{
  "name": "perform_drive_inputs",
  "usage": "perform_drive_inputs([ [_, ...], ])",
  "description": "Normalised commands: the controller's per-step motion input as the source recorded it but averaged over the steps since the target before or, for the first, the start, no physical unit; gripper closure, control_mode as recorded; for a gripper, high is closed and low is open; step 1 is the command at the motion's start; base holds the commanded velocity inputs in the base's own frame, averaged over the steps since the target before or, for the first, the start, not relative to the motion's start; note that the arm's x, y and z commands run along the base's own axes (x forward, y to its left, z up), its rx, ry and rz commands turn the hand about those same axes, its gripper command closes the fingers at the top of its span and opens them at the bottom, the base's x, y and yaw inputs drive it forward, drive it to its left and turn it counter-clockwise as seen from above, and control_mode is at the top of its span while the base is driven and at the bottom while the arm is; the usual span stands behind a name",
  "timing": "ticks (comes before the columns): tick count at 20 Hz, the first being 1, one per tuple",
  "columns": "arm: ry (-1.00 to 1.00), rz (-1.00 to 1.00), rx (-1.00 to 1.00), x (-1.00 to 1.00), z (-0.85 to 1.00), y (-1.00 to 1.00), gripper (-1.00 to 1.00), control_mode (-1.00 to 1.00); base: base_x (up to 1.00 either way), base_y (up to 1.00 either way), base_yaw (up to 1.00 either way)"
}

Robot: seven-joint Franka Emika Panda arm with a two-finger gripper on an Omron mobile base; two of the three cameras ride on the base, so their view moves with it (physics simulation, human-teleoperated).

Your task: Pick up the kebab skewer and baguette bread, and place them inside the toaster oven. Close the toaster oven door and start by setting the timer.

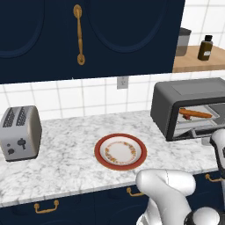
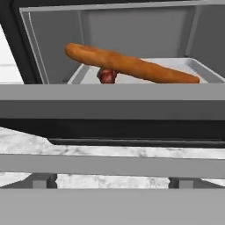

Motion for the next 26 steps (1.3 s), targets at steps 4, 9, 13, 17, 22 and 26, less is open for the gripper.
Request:
perform_drive_inputs([
  [4, 0.0, 0.0, 0.0, 1.0, 0.24, 0.55, -1.0, -1.0, 0.0, 0.0, 0.0],
  [9, 0.03, 0.0, 0.0, 0.87, 0.17, 0.16, -1.0, -1.0, 0.0, 0.0, 0.0],
  [13, 0.05, 0.0, 0.0, 0.58, 0.39, 0.0, -1.0, -1.0, 0.0, 0.0, 0.0],
  [17, 0.02, 0.0, 0.0, 0.36, 0.12, 0.0, -1.0, -1.0, 0.0, 0.0, 0.0],
  [22, 0.0, 0.0, -0.04, 0.02, 0.03, 0.0, -1.0, -1.0, 0.0, 0.0, 0.0],
  [26, 0.0, 0.0, -0.04, -0.13, 0.14, -0.02, -1.0, -1.0, 0.0, 0.0, 0.0],
])
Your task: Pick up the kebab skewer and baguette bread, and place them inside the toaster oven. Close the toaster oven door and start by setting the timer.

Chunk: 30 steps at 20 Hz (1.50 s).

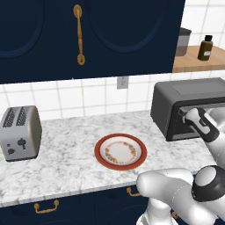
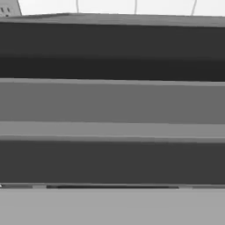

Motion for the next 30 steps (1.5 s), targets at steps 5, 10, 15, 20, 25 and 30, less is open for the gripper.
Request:
perform_drive_inputs([
  [5, 0.01, 0.0, -0.03, -0.25, 0.14, -0.34, -1.0, -1.0, 0.0, 0.0, 0.0],
  [10, 0.0, 0.0, -0.02, -0.49, 0.0, -0.54, -1.0, -1.0, 0.0, 0.0, 0.0],
  [15, 0.0, 0.0, 0.0, -0.28, 0.09, -0.58, -1.0, -1.0, 0.0, 0.0, 0.0],
  [20, -0.05, 0.0, 0.0, -0.3, 0.43, -0.51, -1.0, -1.0, 0.0, 0.0, 0.0],
  [25, -0.15, 0.0, 0.0, -0.42, 0.21, -0.42, -1.0, -1.0, 0.0, 0.0, 0.0],
  [30, -0.21, 0.02, 0.0, -0.13, 0.07, -0.5, -1.0, -1.0, 0.0, 0.0, 0.0],
])
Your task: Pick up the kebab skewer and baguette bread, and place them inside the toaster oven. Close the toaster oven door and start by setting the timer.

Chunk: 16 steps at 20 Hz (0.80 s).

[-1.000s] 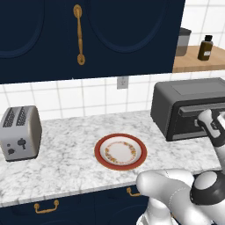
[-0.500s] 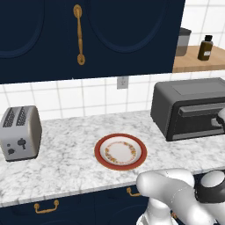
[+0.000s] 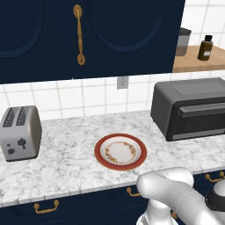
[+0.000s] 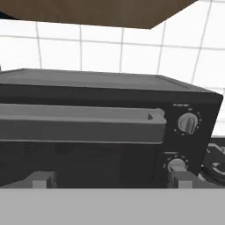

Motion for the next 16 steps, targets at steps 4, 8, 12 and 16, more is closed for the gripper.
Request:
perform_drive_inputs([
  [4, -0.22, 0.01, 0.0, -0.25, 0.21, -0.53, -1.0, -1.0, 0.0, 0.0, 0.0],
  [8, -0.22, 0.05, 0.0, -0.11, 0.17, -0.63, -1.0, -1.0, 0.0, 0.0, 0.0],
  [12, -0.21, 0.08, 0.0, 0.01, 0.01, -0.45, -1.0, -1.0, 0.0, 0.0, 0.0],
  [16, -0.2, 0.04, 0.0, 0.01, 0.02, -0.27, -1.0, -1.0, 0.0, 0.0, 0.0],
])
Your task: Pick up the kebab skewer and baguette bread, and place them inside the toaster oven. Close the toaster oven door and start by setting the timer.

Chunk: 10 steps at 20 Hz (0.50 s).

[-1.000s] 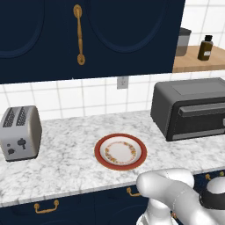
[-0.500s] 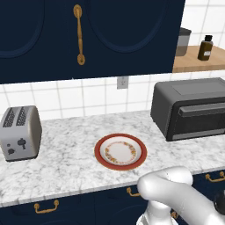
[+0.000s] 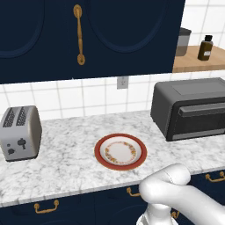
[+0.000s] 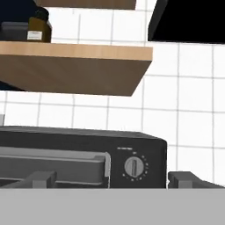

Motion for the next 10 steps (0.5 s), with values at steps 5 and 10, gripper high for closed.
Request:
perform_drive_inputs([
  [5, -0.01, 0.0, 0.0, 0.65, -0.02, -0.07, -1.0, -1.0, 0.0, 0.0, 0.0],
  [10, 0.0, 0.0, 0.0, 0.76, -0.09, -0.03, -1.0, -1.0, 0.0, 0.0, 0.0],
])
